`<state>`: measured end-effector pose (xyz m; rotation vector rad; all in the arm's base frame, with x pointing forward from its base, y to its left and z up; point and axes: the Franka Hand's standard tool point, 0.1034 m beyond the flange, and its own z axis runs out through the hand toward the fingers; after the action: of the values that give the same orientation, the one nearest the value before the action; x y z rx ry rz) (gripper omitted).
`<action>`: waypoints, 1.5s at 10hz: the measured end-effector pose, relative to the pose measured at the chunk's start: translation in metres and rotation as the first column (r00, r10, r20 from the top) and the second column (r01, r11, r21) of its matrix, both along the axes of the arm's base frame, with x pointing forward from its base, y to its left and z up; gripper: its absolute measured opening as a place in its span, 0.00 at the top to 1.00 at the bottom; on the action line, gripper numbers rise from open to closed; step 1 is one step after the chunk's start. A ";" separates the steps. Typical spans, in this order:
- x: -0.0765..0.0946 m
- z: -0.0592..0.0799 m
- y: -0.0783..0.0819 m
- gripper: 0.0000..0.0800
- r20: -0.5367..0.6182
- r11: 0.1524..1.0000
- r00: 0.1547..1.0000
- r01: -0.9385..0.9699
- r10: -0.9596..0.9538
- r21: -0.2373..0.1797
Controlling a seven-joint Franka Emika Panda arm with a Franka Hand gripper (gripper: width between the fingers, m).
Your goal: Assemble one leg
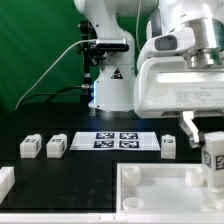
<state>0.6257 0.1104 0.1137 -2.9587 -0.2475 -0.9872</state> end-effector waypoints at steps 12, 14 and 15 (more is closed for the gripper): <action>-0.021 -0.020 0.000 0.63 -0.032 1.000 0.999 -0.010 0.010 -0.015; -0.026 -0.018 -0.001 0.63 -0.041 1.000 0.999 -0.010 0.009 -0.014; -0.028 -0.014 -0.002 0.63 -0.059 1.000 0.998 -0.007 0.007 -0.011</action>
Offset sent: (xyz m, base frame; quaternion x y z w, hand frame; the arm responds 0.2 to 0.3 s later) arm -0.0024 0.0054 -0.0078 -0.0054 0.0016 0.0095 0.9999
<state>0.5976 0.1079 0.0996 -2.9897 -0.2632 -0.8991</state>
